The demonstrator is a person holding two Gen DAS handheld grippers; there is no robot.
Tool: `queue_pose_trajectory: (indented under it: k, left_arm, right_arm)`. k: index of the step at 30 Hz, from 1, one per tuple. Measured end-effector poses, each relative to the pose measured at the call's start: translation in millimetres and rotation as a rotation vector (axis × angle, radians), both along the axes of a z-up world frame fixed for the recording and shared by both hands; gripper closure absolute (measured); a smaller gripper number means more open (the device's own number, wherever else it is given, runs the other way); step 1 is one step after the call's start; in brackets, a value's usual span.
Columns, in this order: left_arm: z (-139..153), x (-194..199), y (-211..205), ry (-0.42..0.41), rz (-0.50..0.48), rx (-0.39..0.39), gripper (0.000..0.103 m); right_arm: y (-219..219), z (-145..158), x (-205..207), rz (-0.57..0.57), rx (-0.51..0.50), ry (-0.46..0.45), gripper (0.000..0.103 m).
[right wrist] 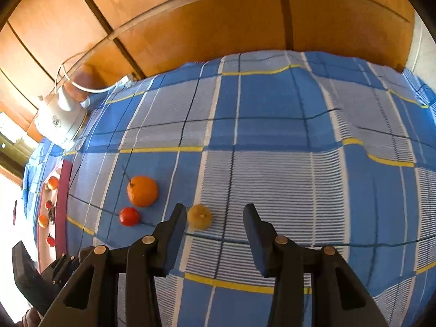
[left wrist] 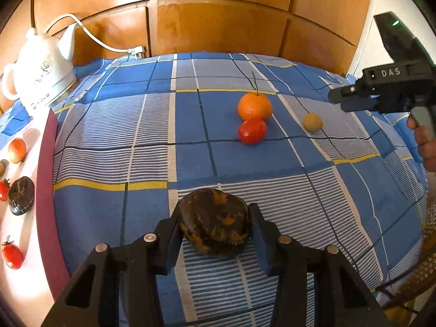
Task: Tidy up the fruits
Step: 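Grasp a red cherry tomato with the right gripper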
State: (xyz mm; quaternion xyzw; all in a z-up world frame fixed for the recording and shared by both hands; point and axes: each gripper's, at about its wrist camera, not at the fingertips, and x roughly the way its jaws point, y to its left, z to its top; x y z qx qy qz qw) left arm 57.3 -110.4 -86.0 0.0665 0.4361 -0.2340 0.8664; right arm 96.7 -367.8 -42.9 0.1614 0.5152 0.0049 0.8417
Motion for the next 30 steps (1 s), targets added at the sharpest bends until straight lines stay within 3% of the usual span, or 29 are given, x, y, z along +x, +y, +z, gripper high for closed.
queue_pose_trajectory:
  k: [12,19,26,27,28,30]
  left_arm:
    - [-1.1,-3.4,3.0,-0.019,-0.003,-0.021,0.058]
    - [-0.7,-4.9,3.3,-0.025,-0.003,-0.031,0.058]
    - [-1.1,-4.7,4.3,-0.027,-0.001,-0.04,0.058]
    - [-1.0,-4.8,3.9,-0.028,-0.001,-0.04,0.058]
    - [-1.0,-4.9,4.1,-0.027,-0.002,-0.041,0.058]
    - [-1.0,-5.1,4.6,-0.024,-0.002,-0.046,0.058]
  right_arm:
    - [66.9,-15.5,9.2,0.195,0.153,0.027,0.059]
    - [89.4,-35.8,26.3,0.094,0.196,0.048,0.053]
    - [106.2,-43.9,37.1,0.023,0.147,0.015,0.053]
    - [109.6,-43.7,37.7,0.029,0.132,0.009,0.056]
    - [113.5,-43.7,38.3,0.042,0.11,0.009,0.069]
    - [122.0,-42.4,36.1,0.075,0.046,0.003,0.072]
